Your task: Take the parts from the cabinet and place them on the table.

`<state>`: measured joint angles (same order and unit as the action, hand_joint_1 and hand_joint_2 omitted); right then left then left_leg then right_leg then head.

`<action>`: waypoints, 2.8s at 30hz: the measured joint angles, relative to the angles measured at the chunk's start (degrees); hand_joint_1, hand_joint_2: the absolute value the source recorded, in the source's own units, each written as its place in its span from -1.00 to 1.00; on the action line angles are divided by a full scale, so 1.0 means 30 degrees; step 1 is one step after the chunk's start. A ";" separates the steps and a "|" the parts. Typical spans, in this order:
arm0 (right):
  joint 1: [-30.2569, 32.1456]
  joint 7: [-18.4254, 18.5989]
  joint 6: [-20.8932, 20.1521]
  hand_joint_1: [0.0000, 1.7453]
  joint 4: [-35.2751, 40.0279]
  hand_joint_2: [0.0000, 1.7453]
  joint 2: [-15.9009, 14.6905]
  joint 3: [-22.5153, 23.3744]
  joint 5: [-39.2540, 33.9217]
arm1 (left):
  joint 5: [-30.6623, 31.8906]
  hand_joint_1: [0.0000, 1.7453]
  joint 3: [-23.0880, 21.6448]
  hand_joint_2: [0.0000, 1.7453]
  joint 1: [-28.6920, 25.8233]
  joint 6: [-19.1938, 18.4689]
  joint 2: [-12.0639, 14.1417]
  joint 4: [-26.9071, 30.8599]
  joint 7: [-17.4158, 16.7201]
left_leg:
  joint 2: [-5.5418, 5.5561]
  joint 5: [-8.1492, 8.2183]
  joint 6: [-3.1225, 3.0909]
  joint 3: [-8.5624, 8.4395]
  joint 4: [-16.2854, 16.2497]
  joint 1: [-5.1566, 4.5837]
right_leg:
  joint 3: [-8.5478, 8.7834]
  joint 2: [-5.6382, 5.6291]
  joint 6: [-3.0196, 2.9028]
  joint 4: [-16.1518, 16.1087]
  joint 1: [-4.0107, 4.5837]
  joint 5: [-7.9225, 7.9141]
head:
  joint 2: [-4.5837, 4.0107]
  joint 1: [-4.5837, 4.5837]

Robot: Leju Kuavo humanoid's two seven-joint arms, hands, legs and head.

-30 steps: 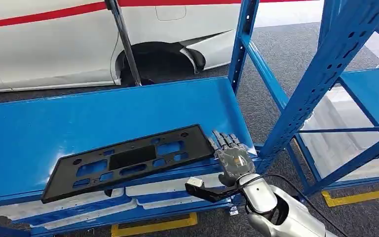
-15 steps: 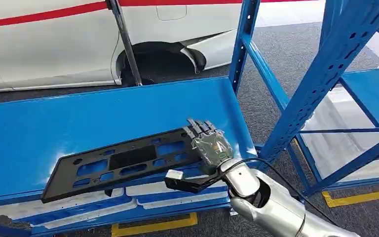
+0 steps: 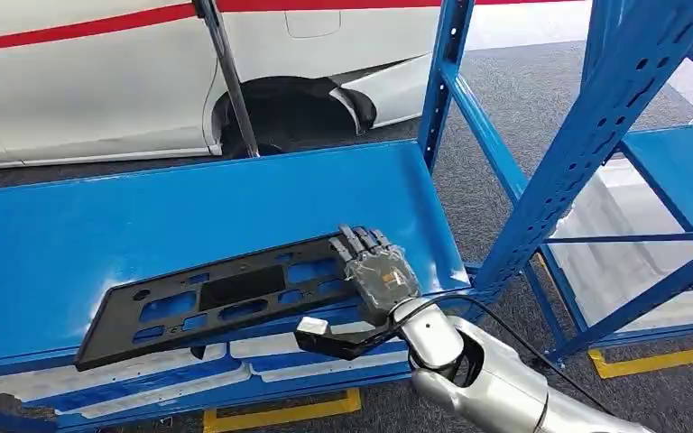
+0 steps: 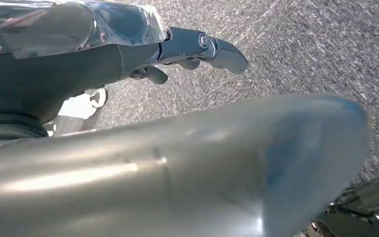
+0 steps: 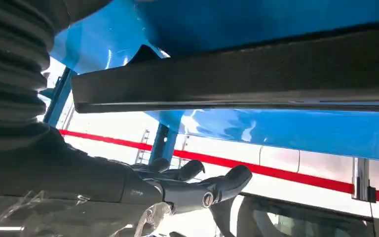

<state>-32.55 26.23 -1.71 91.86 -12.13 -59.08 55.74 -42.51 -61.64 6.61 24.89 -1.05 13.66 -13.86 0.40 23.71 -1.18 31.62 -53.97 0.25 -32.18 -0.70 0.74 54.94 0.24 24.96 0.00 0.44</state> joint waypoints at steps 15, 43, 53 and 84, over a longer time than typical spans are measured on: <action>0.0387 0.0444 -0.0823 -1.00 0.0874 1.00 0.0000 -0.0721 0.0910 | 0.0357 -1.00 -0.0219 1.00 -0.0018 -0.0189 -0.0451 0.0000 0.0284 | 0.0000 0.0000 0.0000 0.0000 -0.0004 -0.0002 | 0.0000 -0.0002 0.0001 -0.0001 -0.0002 -0.0001 | 0.0000 0.0000; 0.1029 -0.2521 0.1400 1.00 0.0684 1.00 0.1246 -0.2069 0.3278 | 0.0029 -1.00 -0.0452 -1.00 -0.0008 0.0292 -0.0678 0.0000 -0.0131 | 0.0000 0.0001 0.0001 0.0011 0.0002 0.0000 | -0.0003 -0.0001 0.0000 0.0001 0.0000 0.0000 | 0.0000 0.0000; 0.0735 -0.2594 0.1807 1.00 -0.0590 1.00 0.1880 -0.2062 0.2316 | -0.0576 -1.00 -0.0430 -1.00 -0.0015 0.0685 -0.0663 0.0000 0.0357 | 0.0001 0.0000 0.0001 0.0007 0.0002 0.0000 | -0.0003 0.0001 0.0000 -0.0001 0.0000 0.0001 | 0.0000 0.0000; 0.2197 -0.0736 0.0853 1.00 0.0291 1.00 0.0743 -0.1392 0.1807 | -0.1035 -1.00 -0.0277 -1.00 -0.0107 0.0743 -0.0685 0.0000 -0.0058 | -0.0003 0.0002 0.0002 -0.0009 -0.0002 -0.0001 | 0.0005 -0.0005 -0.0003 -0.0003 -0.0001 0.0003 | 0.0000 0.0000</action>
<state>-25.96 24.02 0.85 92.74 -9.90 -63.26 61.16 -45.62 -62.47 6.29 27.12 -3.10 13.66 -14.03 0.39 23.72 -1.18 31.59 -53.98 0.24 -32.16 -0.71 0.74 54.93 0.24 24.97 0.00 0.44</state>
